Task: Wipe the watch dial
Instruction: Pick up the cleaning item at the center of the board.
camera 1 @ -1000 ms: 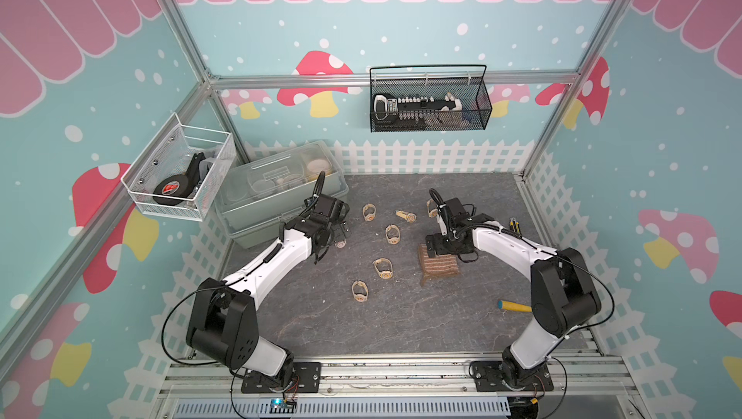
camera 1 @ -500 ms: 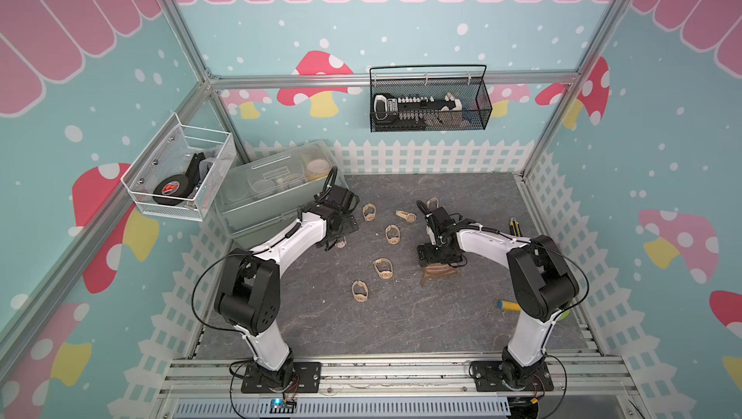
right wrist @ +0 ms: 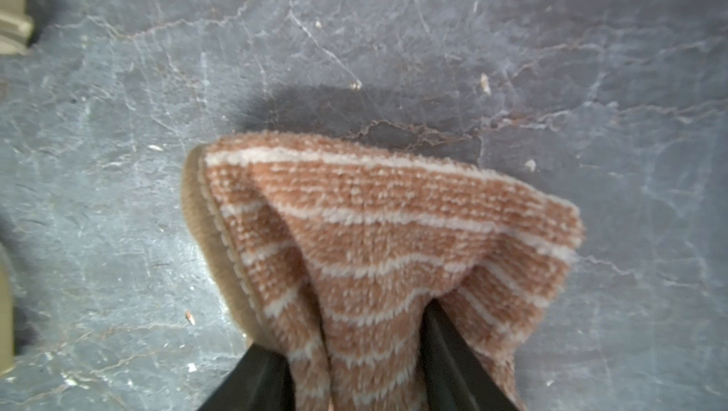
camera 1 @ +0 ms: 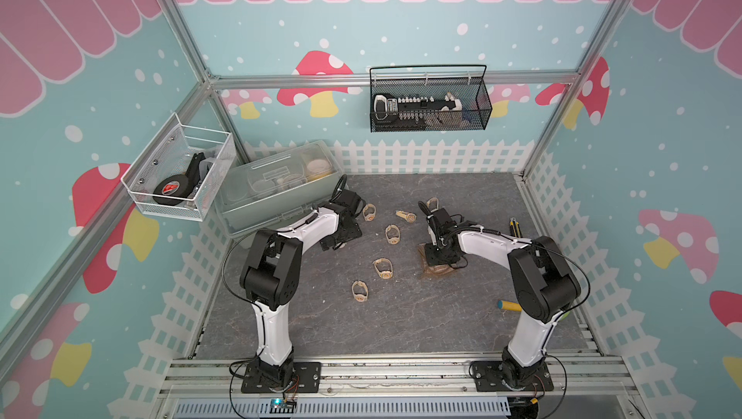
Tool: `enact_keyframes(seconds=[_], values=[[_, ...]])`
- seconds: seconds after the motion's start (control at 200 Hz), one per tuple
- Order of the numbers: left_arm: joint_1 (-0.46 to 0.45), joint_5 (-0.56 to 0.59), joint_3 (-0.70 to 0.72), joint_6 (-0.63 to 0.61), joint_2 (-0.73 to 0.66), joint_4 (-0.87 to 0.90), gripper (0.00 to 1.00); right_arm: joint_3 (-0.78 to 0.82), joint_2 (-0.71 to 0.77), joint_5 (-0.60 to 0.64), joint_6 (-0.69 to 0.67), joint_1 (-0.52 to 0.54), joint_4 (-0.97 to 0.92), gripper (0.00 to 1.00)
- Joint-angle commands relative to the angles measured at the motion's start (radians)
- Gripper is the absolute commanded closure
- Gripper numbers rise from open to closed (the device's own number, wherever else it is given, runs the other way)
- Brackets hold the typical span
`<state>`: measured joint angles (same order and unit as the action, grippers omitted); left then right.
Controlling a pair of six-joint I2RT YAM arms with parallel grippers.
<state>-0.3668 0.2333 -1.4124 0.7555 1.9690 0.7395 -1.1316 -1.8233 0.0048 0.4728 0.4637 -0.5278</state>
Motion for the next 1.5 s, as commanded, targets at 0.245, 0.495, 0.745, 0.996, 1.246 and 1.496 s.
enact_keyframes(seconds=[0.245,0.495,0.745,0.996,1.246,1.496], values=[[0.018,-0.01,-0.015,-0.037,0.055,-0.056,0.13,0.047,0.022,-0.051,0.021,0.006,-0.069,0.65],[0.023,-0.006,-0.007,-0.055,0.077,-0.103,0.37,0.055,0.046,-0.046,0.027,0.005,-0.077,0.69],[0.023,-0.005,0.018,-0.053,0.09,-0.12,0.53,0.054,0.071,-0.037,0.032,0.005,-0.092,0.72],[0.023,-0.003,0.045,-0.049,0.084,-0.142,0.79,0.058,0.098,-0.027,0.034,0.005,-0.099,0.74],[0.015,-0.004,0.062,-0.031,0.06,-0.147,1.0,0.076,0.133,-0.004,0.028,0.006,-0.109,0.85],[0.0,-0.003,0.078,-0.021,0.011,-0.132,1.0,0.114,0.181,0.013,0.047,0.005,-0.105,0.97]])
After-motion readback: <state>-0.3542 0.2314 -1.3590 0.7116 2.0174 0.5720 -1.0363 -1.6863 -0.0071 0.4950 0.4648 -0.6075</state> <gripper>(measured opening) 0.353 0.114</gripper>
